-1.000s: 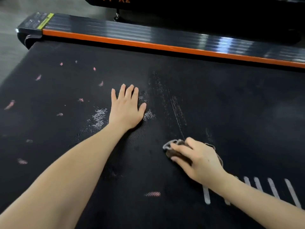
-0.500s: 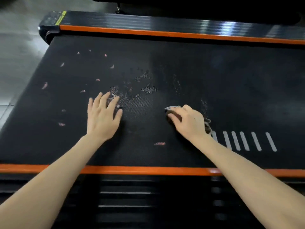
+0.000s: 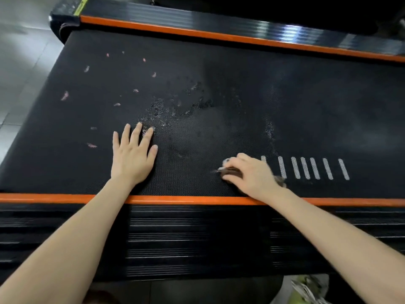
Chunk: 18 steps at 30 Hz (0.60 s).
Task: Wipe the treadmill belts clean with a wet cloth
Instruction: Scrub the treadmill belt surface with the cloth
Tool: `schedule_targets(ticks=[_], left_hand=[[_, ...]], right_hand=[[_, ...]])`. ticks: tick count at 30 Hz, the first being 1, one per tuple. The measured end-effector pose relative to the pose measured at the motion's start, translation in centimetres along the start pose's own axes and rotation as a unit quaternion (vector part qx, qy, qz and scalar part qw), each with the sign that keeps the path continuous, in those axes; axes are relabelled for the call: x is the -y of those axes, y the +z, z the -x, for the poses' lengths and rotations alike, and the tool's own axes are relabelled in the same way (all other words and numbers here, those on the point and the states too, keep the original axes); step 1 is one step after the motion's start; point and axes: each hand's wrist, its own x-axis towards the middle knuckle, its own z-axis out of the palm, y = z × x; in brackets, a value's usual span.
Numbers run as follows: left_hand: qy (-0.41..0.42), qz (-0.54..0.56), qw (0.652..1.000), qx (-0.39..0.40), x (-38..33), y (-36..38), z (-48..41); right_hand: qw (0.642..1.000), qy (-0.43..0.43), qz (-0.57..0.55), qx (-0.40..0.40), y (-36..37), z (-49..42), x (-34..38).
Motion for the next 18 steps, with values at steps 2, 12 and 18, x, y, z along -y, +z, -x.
schedule_targets(ticks=[2, 12, 18], left_hand=[[0.004, 0.001, 1.0, -0.004, 0.2, 0.1, 0.0], [0.008, -0.008, 1.0, -0.008, 0.3, 0.2, 0.0], [0.004, -0.012, 1.0, -0.003, 0.2, 0.2, 0.1]], right_hand=[[0.999, -0.025, -0.005, 0.021, 1.6, -2.2, 3.5], [1.0, -0.001, 0.022, 0.014, -1.4, 1.3, -2.5], [0.994, -0.104, 0.021, -0.034, 3.0, -3.8, 4.3]])
